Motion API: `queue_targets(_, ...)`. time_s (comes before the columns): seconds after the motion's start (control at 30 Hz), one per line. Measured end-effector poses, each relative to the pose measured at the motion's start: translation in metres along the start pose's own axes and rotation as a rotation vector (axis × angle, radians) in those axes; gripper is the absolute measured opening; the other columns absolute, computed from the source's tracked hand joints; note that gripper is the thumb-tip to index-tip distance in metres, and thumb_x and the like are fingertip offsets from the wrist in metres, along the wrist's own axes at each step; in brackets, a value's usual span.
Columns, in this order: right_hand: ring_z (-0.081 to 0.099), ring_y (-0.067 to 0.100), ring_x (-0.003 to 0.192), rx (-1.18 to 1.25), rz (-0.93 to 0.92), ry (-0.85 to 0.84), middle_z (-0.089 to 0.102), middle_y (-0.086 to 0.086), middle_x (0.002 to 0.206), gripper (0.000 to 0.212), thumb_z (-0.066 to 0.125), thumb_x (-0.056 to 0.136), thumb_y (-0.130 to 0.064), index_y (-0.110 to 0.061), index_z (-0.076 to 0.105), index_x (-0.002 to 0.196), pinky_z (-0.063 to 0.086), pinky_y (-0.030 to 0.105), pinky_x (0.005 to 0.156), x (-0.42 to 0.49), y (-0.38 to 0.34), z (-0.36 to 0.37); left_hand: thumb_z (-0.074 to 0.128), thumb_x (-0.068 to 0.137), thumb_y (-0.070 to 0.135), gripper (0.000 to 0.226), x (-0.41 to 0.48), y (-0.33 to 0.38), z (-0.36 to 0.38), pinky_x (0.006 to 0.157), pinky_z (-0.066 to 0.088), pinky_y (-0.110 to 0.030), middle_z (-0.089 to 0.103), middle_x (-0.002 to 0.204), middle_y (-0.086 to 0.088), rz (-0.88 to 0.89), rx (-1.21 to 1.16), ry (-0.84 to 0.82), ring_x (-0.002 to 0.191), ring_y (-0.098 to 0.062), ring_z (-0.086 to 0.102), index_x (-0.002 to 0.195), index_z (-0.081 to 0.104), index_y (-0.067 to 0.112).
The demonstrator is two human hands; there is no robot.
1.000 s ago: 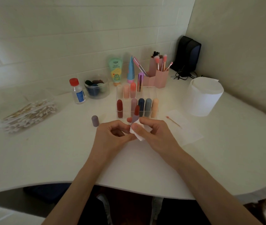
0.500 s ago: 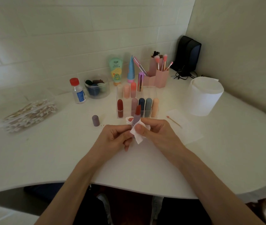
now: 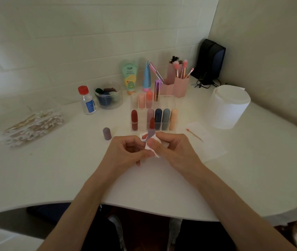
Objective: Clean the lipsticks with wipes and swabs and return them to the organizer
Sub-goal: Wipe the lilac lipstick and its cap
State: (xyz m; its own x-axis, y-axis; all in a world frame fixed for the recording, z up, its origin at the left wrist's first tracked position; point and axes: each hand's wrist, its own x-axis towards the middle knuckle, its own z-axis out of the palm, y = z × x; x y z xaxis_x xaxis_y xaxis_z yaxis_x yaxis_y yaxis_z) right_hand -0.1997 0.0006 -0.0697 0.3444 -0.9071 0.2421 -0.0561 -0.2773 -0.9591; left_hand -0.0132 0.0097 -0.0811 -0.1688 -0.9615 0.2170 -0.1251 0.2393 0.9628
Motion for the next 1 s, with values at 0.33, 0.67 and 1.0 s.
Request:
queue_targets(0.33, 0.069, 0.031, 0.101, 0.156, 0.070, 0.042, 0.074, 0.012, 0.115, 0.031, 0.062, 0.099, -0.034, -0.008, 0.077, 0.108, 0.054, 0.053, 0.100, -0.0008, -0.0034, 0.0007, 0.055, 0.095, 0.028, 0.034, -0.0010, 0.0045, -0.0020, 0.042, 0.033, -0.018, 0.063, 0.059, -0.009, -0.085, -0.076, -0.132, 0.039, -0.014, 0.038, 0.103, 0.073, 0.001)
queue_targets(0.67, 0.069, 0.029, 0.098, 0.028, 0.003, 0.098, 0.077, 0.005, 0.106, 0.031, 0.062, 0.097, -0.030, -0.006, 0.078, 0.108, 0.054, 0.030, 0.084, 0.0007, 0.0002, 0.0034, 0.077, 0.077, 0.028, 0.022, -0.0015, 0.0043, 0.0009, 0.055, 0.047, -0.020, 0.074, 0.079, -0.002, -0.065, -0.060, -0.006, 0.057, -0.022, 0.059, 0.093, 0.075, 0.013)
queue_targets(1.0, 0.069, 0.040, 0.096, 0.072, 0.037, 0.079, 0.076, 0.012, 0.105, 0.031, 0.067, 0.098, -0.037, -0.009, 0.077, 0.107, 0.057, 0.056, 0.090, 0.0015, 0.0016, 0.0017, 0.069, 0.087, 0.027, 0.017, -0.0032, 0.0058, -0.0015, 0.048, 0.037, -0.021, 0.067, 0.062, -0.005, -0.077, -0.075, -0.092, 0.045, -0.018, 0.046, 0.094, 0.077, 0.014)
